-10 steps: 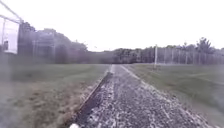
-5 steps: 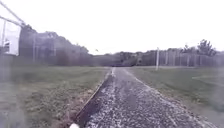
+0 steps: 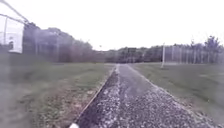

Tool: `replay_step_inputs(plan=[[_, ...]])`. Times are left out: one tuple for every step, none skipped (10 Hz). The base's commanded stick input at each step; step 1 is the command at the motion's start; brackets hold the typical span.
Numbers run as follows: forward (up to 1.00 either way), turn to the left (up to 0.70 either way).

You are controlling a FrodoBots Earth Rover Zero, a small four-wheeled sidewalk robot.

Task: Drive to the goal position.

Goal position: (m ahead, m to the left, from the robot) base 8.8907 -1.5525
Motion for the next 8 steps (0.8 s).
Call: replay_step_inputs(plan=[[0.70,0.00],[0.70,0.00],[0.70,0.00],[0.70,0.00],[0.70,0.00],[0.70,0.00],[0.70,0.00],[0.70,0.00]])
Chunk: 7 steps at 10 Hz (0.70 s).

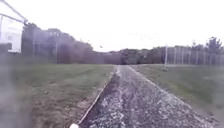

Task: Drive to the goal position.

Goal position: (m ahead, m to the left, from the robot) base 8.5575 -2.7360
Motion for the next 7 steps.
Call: replay_step_inputs(plan=[[0.70,-0.35],[0.70,-0.35],[0.70,0.00],[0.70,0.00],[0.70,0.00],[0.70,0.00],[0.70,0.00]])
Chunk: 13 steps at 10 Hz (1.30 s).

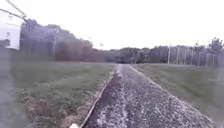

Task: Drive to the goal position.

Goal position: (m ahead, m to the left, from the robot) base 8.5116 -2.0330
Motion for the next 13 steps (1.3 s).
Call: replay_step_inputs(plan=[[0.70,0.00],[0.70,0.00],[0.70,0.00],[0.70,0.00],[0.70,0.00],[0.70,0.00],[0.70,0.00],[0.70,0.00],[0.70,0.00],[0.70,0.00],[0.70,0.00],[0.70,-0.01],[0.70,-0.01]])
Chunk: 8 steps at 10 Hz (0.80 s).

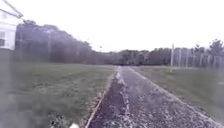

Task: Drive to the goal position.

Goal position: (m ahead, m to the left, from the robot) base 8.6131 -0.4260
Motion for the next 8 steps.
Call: replay_step_inputs(plan=[[0.70,-0.35],[0.70,-0.35],[0.70,-0.35],[0.70,-0.35],[0.70,-0.35],[0.70,-0.26],[0.70,-0.10],[0.70,0.00]])
